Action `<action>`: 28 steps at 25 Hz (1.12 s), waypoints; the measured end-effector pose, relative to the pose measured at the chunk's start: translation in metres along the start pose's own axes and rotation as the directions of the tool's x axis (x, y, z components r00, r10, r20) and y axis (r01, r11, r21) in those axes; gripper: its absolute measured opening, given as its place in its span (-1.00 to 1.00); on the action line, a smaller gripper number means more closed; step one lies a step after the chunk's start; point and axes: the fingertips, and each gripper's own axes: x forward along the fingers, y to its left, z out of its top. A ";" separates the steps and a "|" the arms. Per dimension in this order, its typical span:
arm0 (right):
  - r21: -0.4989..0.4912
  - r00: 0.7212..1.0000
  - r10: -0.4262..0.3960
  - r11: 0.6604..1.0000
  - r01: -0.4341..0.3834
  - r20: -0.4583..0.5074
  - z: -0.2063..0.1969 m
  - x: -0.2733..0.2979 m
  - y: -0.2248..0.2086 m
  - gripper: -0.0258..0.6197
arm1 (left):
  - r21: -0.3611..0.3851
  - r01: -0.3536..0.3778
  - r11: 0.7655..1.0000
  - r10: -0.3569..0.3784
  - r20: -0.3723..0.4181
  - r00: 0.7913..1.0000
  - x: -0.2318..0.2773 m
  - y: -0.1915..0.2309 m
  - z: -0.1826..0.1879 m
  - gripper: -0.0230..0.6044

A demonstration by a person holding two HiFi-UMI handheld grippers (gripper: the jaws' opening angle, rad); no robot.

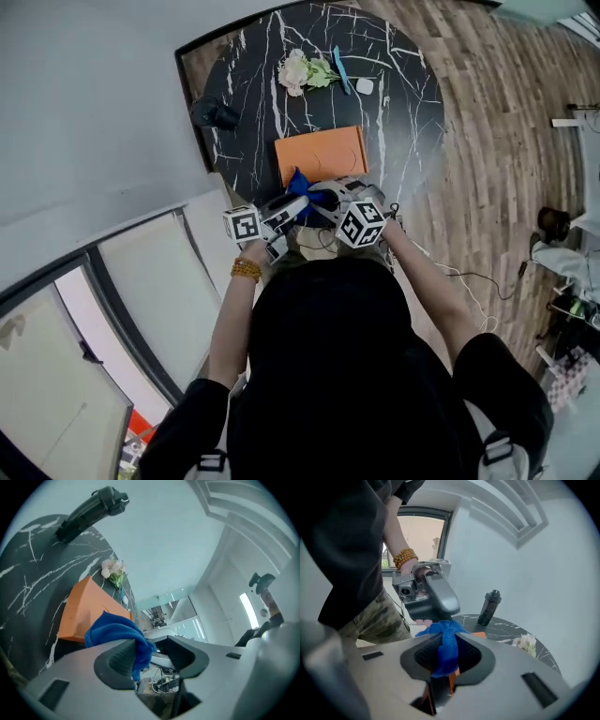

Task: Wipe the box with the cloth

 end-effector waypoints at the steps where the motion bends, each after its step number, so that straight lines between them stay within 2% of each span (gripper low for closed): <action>1: 0.011 1.000 0.011 1.000 -0.011 -0.015 -0.010 -0.005 -0.005 -0.73 | 0.027 -0.032 0.999 0.031 0.040 0.999 -0.002 0.002 0.003 -0.30; 3: 0.045 0.998 0.035 0.998 -0.032 -0.051 -0.032 -0.016 -0.022 -0.74 | 0.060 -0.141 0.988 0.132 0.131 0.983 -0.013 0.012 0.012 -0.30; 4: 0.055 0.997 0.046 0.998 -0.043 -0.067 -0.041 -0.019 -0.035 -0.74 | 0.066 -0.221 0.973 0.207 0.174 0.963 -0.021 0.024 0.019 -0.30; 6: 0.057 0.993 0.073 0.996 -0.068 -0.094 -0.048 -0.018 -0.064 -0.74 | 0.075 -0.401 0.913 0.375 0.230 0.898 -0.043 0.056 0.030 -0.28; 7: 0.055 0.991 0.086 0.995 -0.080 -0.105 -0.047 -0.014 -0.079 -0.74 | 0.071 -0.466 0.882 0.438 0.246 0.865 -0.051 0.071 0.035 -0.26; 8: 0.054 0.989 0.097 0.994 -0.092 -0.115 -0.044 -0.008 -0.093 -0.74 | 0.058 -0.501 0.864 0.473 0.252 0.844 -0.056 0.083 0.038 -0.24; 9: 0.052 0.986 0.110 0.993 -0.104 -0.128 -0.041 0.001 -0.105 -0.74 | 0.046 -0.510 0.859 0.485 0.246 0.839 -0.056 0.091 0.041 -0.22; 10: 0.048 0.981 0.125 0.992 -0.119 -0.145 -0.039 0.011 -0.116 -0.74 | 0.042 -0.509 0.860 0.488 0.226 0.843 -0.053 0.097 0.041 -0.21; 13: 0.051 0.965 0.171 0.985 -0.164 -0.197 -0.037 0.051 -0.142 -0.74 | 0.097 -0.525 0.845 0.513 0.125 0.849 -0.034 0.115 0.040 -0.20; 15: 0.086 0.956 0.190 0.981 -0.176 -0.222 -0.037 0.077 -0.153 -0.74 | 0.113 -0.538 0.835 0.532 0.078 0.843 -0.024 0.124 0.039 -0.20; 17: 0.131 0.946 0.220 0.972 -0.194 -0.239 -0.037 0.098 -0.156 -0.74 | 0.094 -0.544 0.834 0.541 0.061 0.839 -0.019 0.133 0.040 -0.20; 22: 0.266 0.928 0.329 0.924 -0.276 -0.177 -0.036 0.132 -0.156 -0.74 | 0.058 -0.566 0.822 0.567 0.011 0.824 -0.011 0.149 0.033 -0.20; 23: 0.274 0.922 0.350 0.915 -0.297 -0.168 -0.036 0.133 -0.156 -0.74 | 0.041 -0.562 0.826 0.563 0.004 0.827 -0.010 0.152 0.030 -0.16; 25: 0.241 0.907 0.388 0.907 -0.344 -0.165 -0.035 0.133 -0.152 -0.74 | 0.013 -0.548 0.836 0.548 -0.003 0.836 -0.009 0.155 0.029 -0.15; 28: 0.199 0.879 0.437 0.894 -0.401 -0.189 -0.038 0.131 -0.148 -0.75 | 0.004 -0.550 0.835 0.550 -0.027 0.835 -0.009 0.155 0.028 -0.15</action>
